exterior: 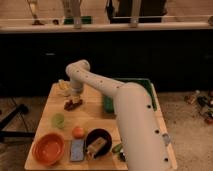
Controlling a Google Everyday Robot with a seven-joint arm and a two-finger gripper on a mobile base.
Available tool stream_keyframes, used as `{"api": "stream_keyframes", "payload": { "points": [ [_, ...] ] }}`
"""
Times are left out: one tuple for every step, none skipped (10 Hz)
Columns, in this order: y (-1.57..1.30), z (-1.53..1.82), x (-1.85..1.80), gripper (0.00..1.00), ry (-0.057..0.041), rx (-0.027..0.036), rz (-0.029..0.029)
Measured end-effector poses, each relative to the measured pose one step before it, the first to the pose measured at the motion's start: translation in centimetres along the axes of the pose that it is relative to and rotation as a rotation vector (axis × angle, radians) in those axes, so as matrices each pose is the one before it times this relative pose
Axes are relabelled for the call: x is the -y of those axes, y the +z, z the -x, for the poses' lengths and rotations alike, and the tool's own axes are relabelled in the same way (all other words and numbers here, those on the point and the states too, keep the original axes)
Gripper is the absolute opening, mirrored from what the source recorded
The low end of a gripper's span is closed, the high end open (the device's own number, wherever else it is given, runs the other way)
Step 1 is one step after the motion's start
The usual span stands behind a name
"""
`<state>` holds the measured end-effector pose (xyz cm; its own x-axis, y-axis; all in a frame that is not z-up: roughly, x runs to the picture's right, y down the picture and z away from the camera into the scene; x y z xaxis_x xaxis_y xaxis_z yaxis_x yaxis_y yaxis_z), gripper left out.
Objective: Place grapes in tray
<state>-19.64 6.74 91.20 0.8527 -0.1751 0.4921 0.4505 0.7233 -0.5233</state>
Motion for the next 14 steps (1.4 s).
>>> {"api": "stream_keyframes", "payload": {
  "points": [
    [-0.068, 0.051, 0.092, 0.0, -0.00302, 0.00772, 0.00855],
    [-0.186, -0.102, 0.104, 0.0, 0.00077, 0.00619, 0.00793],
    [-0.317, -0.062, 0.172, 0.0, 0.00348, 0.00596, 0.00041],
    [-0.229, -0.253, -0.062, 0.0, 0.00571, 0.00305, 0.00726],
    [-0.13, -0.279, -0.006, 0.0, 0.00594, 0.00138, 0.00908],
    [-0.178, -0.085, 0.114, 0.0, 0.00421, 0.00196, 0.00482],
    [-0.133, -0.079, 0.02, 0.0, 0.00342, -0.0012, 0.00609],
    [-0.346, -0.228, -0.023, 0.0, 0.00757, -0.00094, 0.00677],
    [-0.287, -0.149, -0.005, 0.0, 0.00426, -0.00074, 0.00128],
    [-0.457, -0.199, 0.061, 0.0, 0.00557, -0.00267, -0.00079],
    [-0.555, -0.095, 0.135, 0.0, 0.00491, -0.00439, -0.00021],
    [-0.431, -0.053, 0.25, 0.0, 0.00391, -0.00347, -0.00473],
    [-0.552, -0.219, 0.264, 0.0, 0.00581, -0.00634, -0.00477],
    [-0.374, -0.15, 0.196, 0.0, 0.00395, -0.00494, -0.00234]
  ]
}}
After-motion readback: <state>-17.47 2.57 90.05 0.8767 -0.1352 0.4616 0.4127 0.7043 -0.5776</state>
